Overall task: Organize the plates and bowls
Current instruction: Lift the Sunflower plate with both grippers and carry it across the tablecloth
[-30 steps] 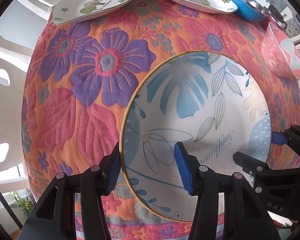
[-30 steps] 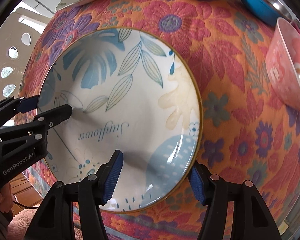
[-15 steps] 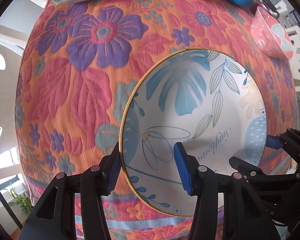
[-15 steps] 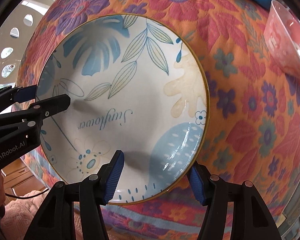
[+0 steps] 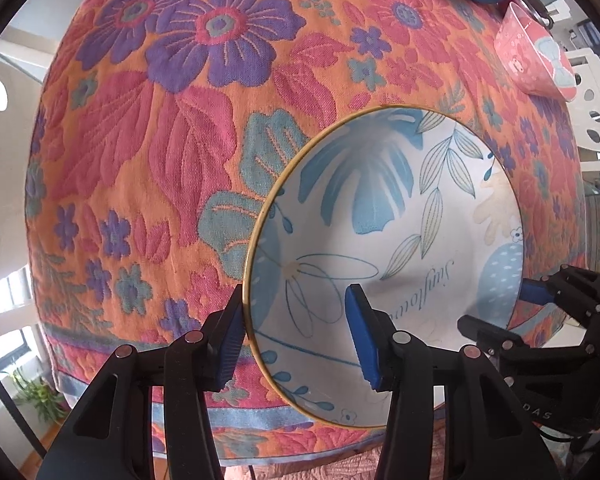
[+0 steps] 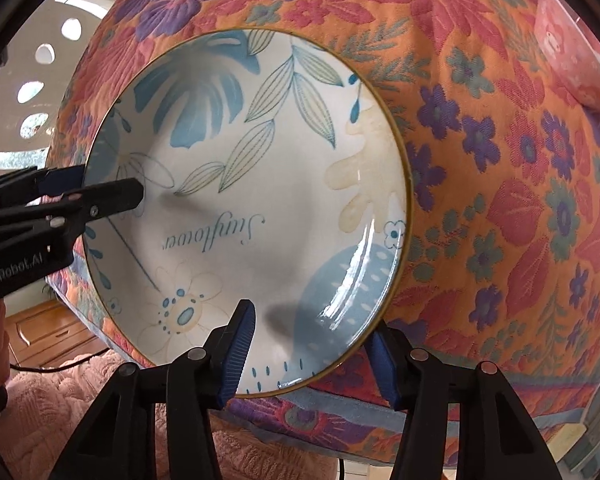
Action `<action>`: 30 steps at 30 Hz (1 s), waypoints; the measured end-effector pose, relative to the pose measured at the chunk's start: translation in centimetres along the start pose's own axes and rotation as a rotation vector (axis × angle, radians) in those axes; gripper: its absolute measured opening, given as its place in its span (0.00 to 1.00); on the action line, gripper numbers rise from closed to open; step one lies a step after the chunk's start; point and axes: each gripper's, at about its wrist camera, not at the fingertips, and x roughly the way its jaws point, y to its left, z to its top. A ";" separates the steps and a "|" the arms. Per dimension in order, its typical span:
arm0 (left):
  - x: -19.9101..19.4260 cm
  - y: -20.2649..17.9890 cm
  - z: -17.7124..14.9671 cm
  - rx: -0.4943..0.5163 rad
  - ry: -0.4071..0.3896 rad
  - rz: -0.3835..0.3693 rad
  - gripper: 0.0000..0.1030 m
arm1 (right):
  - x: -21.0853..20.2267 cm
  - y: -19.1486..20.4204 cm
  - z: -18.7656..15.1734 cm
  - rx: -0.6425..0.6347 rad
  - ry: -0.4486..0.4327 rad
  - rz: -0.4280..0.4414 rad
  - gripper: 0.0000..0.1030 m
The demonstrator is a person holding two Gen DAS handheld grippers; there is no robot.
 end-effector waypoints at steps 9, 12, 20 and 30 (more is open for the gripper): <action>-1.2 1.5 0.0 0.002 -0.022 0.003 0.43 | -0.1 0.4 -0.6 0.018 -0.033 -0.008 0.51; -1.3 2.0 -0.2 0.000 -0.019 0.003 0.43 | -0.4 1.2 -0.4 0.019 -0.035 -0.013 0.51; -2.0 2.3 0.7 0.005 -0.030 0.017 0.43 | -0.7 2.5 1.4 0.011 -0.043 -0.020 0.51; -3.1 2.5 3.5 -0.015 -0.038 0.010 0.43 | -1.3 1.6 4.4 0.000 -0.052 -0.001 0.51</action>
